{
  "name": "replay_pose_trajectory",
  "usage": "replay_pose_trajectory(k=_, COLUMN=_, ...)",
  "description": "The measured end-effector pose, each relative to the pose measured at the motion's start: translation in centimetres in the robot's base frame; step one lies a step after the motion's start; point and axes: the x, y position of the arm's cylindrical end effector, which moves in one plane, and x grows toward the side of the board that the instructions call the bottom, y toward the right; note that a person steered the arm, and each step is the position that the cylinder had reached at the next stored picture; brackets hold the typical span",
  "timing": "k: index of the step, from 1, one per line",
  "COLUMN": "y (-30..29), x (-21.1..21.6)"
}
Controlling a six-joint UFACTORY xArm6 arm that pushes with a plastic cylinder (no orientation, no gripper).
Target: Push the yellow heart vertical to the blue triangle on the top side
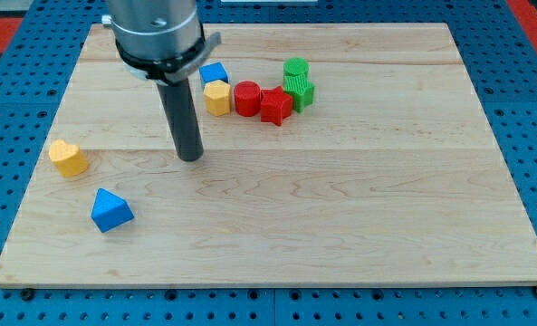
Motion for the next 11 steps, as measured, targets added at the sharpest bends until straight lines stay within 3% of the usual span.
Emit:
replay_pose_trajectory(k=2, y=0.2, x=3.1)
replay_pose_trajectory(k=6, y=-16.5, x=2.6)
replay_pose_trajectory(k=8, y=-17.5, x=-2.7)
replay_pose_trajectory(k=9, y=-20.3, x=-3.2)
replay_pose_trajectory(k=11, y=-16.6, x=-8.2)
